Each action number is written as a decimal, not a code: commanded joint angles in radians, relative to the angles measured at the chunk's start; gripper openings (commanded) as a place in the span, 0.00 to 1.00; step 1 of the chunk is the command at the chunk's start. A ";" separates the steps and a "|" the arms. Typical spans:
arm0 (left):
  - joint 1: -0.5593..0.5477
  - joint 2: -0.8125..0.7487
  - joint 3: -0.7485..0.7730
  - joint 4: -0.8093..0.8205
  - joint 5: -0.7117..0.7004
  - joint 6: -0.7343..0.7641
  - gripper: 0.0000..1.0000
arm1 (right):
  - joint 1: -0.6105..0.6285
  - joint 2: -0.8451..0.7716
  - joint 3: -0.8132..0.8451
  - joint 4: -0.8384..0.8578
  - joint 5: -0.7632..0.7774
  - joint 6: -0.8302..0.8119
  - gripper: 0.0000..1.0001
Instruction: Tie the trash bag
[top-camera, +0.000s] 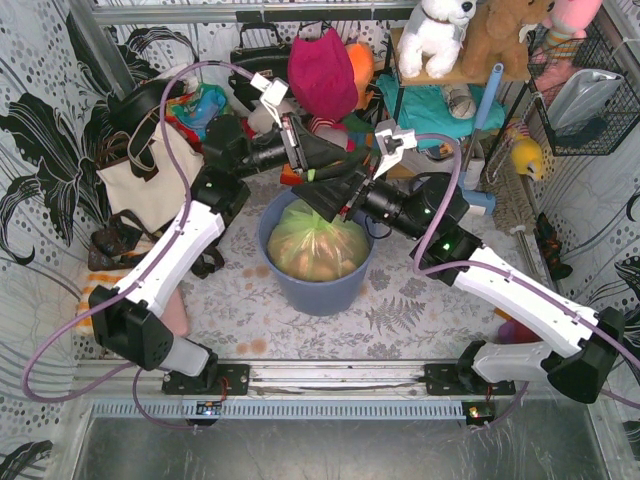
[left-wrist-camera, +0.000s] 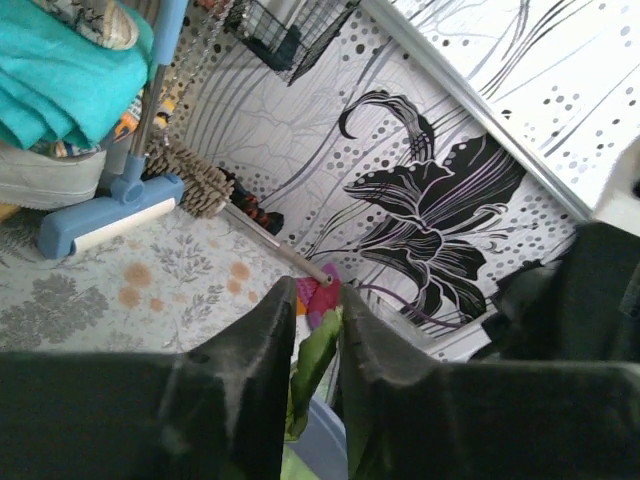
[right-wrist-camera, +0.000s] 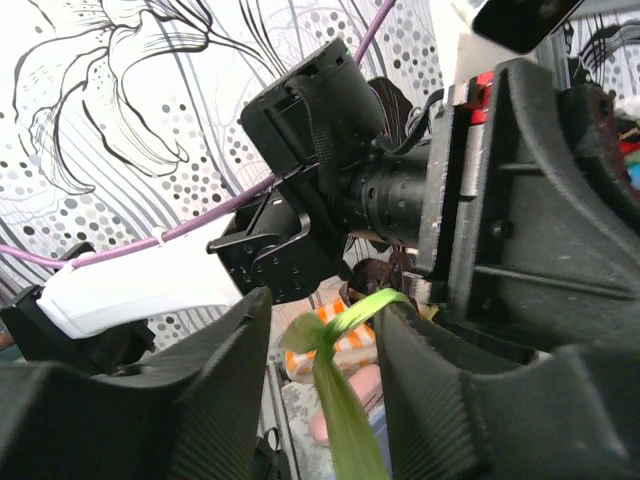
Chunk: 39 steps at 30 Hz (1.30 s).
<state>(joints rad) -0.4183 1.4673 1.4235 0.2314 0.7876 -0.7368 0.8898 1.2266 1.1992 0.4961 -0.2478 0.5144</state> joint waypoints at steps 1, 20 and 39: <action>-0.003 -0.056 0.048 0.023 0.015 0.054 0.38 | -0.003 -0.022 0.082 0.026 -0.025 0.020 0.55; 0.199 -0.080 0.191 -0.232 -0.094 0.154 0.87 | -0.003 -0.073 0.385 -0.656 0.367 -0.379 0.96; 0.210 -0.475 -0.752 -0.030 -1.415 0.390 0.98 | -0.598 -0.226 -0.331 -0.582 0.678 -0.359 0.97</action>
<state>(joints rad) -0.2138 1.0233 0.7940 -0.0002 -0.3962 -0.3901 0.4049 1.0245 1.0046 -0.2028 0.4374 0.1177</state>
